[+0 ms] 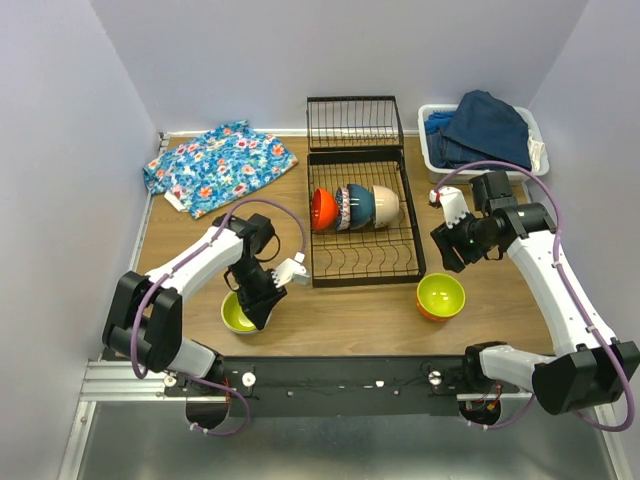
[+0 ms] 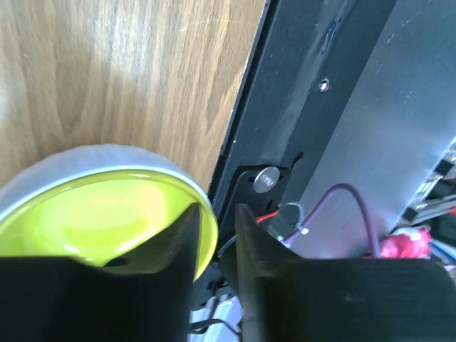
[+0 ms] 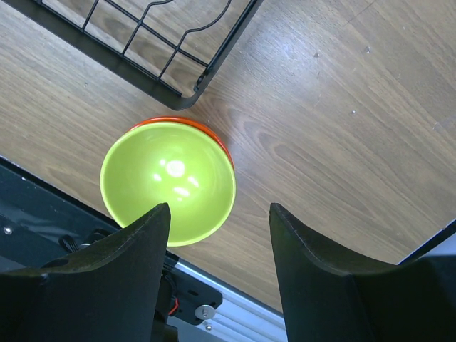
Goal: Load the bowls into the dish rack
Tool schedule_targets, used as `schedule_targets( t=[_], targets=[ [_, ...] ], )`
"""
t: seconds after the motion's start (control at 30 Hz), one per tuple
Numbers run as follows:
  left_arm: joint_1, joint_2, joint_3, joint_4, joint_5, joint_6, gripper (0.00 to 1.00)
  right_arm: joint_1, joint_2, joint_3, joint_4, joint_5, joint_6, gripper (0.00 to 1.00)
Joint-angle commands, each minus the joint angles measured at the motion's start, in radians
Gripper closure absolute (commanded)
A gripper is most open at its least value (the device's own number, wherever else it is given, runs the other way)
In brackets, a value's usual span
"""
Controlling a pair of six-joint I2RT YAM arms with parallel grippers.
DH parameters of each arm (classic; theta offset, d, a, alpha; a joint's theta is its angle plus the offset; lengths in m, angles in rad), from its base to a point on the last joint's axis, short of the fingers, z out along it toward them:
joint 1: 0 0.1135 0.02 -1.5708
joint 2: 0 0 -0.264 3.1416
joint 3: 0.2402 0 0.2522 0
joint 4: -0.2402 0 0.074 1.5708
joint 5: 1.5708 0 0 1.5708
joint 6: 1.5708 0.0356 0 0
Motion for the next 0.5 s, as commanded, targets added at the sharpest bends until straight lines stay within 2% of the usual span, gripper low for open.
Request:
schedule_targets(
  t=[0.0,0.13,0.23,0.33,0.47],
  targets=[
    [-0.003,-0.018,0.027,-0.087,0.063,0.024,0.7,0.002,-0.02,-0.014,0.019,0.007,-0.008,0.34],
    [-0.003,-0.018,0.023,-0.084,0.065,0.023,0.74,0.002,-0.026,-0.02,0.019,0.009,-0.008,0.34],
    [-0.003,-0.038,0.02,-0.047,0.021,-0.008,0.59,0.001,-0.032,-0.026,0.019,0.009,-0.007,0.34],
    [-0.002,-0.061,0.026,-0.038,-0.019,-0.019,0.53,0.002,-0.041,-0.034,0.019,0.009,-0.005,0.34],
    [-0.003,-0.067,-0.02,-0.01,-0.093,-0.031,0.49,-0.001,-0.046,-0.048,0.022,0.007,-0.005,0.34]
  ],
)
